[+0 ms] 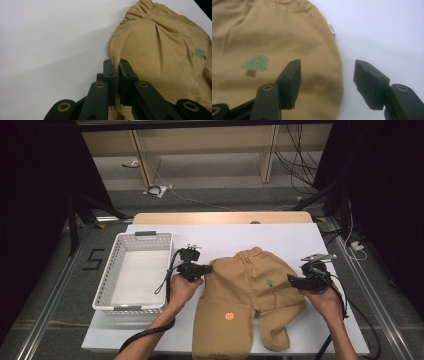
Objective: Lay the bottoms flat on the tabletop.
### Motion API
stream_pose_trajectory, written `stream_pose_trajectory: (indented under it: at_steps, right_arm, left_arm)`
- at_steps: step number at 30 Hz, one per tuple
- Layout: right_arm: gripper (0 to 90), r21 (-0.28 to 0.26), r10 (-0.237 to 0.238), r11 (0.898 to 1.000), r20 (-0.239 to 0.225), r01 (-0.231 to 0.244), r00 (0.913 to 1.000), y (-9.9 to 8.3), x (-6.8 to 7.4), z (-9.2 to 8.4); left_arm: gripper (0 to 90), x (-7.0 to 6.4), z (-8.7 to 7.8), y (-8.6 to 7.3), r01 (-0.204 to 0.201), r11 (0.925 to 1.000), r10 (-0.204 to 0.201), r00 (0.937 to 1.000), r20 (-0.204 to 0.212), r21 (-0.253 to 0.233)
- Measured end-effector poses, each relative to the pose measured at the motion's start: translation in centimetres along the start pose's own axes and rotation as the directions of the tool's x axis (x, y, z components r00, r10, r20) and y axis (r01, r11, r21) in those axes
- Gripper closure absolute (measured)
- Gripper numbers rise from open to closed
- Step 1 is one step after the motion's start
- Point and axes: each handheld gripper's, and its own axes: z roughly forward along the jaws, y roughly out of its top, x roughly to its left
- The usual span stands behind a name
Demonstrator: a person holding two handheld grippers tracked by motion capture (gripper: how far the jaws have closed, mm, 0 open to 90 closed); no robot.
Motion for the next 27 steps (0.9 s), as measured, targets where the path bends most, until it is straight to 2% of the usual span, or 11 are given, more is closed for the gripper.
stream_pose_trajectory:
  at_steps: [6, 8, 10, 12, 15, 18, 20, 23, 25, 27]
  right_arm:
    - [40.4, 0.042, 0.011, 0.999, -0.005, -0.011, 0.9999, -0.2, -0.3, 1.2]
    - [40.9, 0.06, 0.02, 0.998, -0.002, -0.02, 0.9998, -0.3, -0.4, 1.7]
    - [41.6, 0.066, 0.027, 0.997, -0.01, -0.027, 0.9996, -0.3, -0.6, 2.0]
    - [42.5, 0.08, 0.04, 0.996, -0.019, -0.038, 0.999, -0.3, -0.7, 2.3]
    - [43.9, 0.096, 0.052, 0.994, -0.034, -0.049, 0.998, -0.4, -1.0, 3.0]
    - [50.3, 0.101, 0.057, 0.994, -0.066, -0.05, 0.9962, -0.4, -1.2, 3.5]
    - [60.9, 0.108, 0.045, 0.993, -0.072, -0.037, 0.9964, -0.3, -1.1, 3.8]
    - [78.9, 0.111, 0.013, 0.994, -0.046, -0.008, 0.9989, -0.1, -0.9, 4.1]
    - [85.7, 0.109, 0.004, 0.994, -0.035, 0.0, 0.9994, 0.1, -0.8, 4.3]
    - [86.7, 0.091, 0.002, 0.996, -0.016, 0.0, 0.9999, 0.5, -1.0, 4.4]
  left_arm:
    - [84.9, 0.6, 0.2, 0.3, 0.043, 0.999, -0.044, 0.9986, -0.031, -0.009]
    - [84.0, 0.6, 0.2, 0.2, 0.038, 0.9993, -0.038, 0.9987, -0.034, -0.003]
    - [81.2, 0.6, 0.3, 0.1, 0.05, 0.9988, -0.049, 0.9985, -0.022, 0.006]
    - [71.6, 0.6, 0.3, 0.0, 0.063, 0.998, -0.063, 0.9979, -0.013, 0.011]
    - [55.1, 0.4, 0.3, -0.3, 0.086, 0.9951, -0.086, 0.9962, 0.003, 0.048]
    - [47.8, -0.3, 0.1, -1.0, 0.063, 0.9956, -0.064, 0.9978, 0.016, 0.069]
    - [48.2, -0.4, 0.0, -1.4, 0.054, 0.9956, -0.056, 0.9982, 0.022, 0.077]
    - [52.0, -0.5, -0.1, -1.9, 0.048, 0.9951, -0.051, 0.9981, 0.034, 0.086]
    - [55.4, -0.5, -0.2, -2.1, 0.043, 0.9954, -0.047, 0.9982, 0.038, 0.086]
    - [65.5, -0.5, -0.3, -2.2, 0.037, 0.9966, -0.04, 0.9985, 0.038, 0.073]
